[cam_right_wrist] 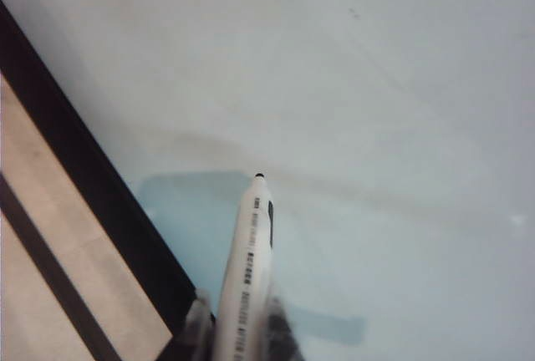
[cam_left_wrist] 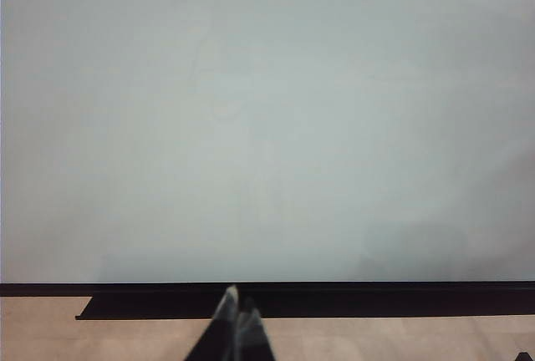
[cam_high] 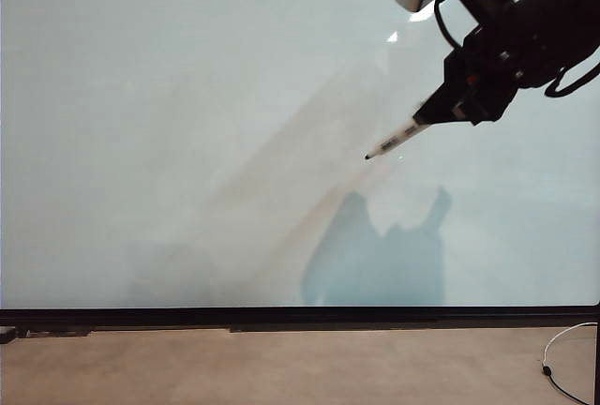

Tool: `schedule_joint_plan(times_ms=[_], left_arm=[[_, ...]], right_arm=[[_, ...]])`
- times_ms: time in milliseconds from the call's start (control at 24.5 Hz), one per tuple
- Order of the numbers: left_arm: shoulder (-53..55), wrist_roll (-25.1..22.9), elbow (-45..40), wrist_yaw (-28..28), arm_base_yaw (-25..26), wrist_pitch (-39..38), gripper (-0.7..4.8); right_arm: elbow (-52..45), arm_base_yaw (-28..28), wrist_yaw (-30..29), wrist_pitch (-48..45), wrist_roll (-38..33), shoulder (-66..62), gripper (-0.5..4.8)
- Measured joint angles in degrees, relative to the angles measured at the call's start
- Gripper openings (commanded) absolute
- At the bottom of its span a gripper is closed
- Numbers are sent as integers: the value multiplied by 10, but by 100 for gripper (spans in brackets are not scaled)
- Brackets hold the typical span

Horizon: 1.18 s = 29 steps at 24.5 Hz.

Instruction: Pick up the pen on the shelf to the right of the whiteboard and draw a rectangle.

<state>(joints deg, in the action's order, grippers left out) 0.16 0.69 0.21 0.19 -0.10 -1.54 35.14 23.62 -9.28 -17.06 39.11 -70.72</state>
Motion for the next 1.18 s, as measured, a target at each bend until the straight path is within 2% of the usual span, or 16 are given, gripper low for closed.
schedule_joint_plan(times_ms=[204, 407, 1181], left_arm=[[0, 0, 0, 0, 0, 0, -4], [0, 0, 0, 0, 0, 0, -4], [0, 0, 0, 0, 0, 0, -4]], right_arm=[[23, 0, -29, -26, 0, -49, -5], [33, 0, -30, -41, 0, -57, -5], [34, 0, 6, -35, 4, -57, -5]])
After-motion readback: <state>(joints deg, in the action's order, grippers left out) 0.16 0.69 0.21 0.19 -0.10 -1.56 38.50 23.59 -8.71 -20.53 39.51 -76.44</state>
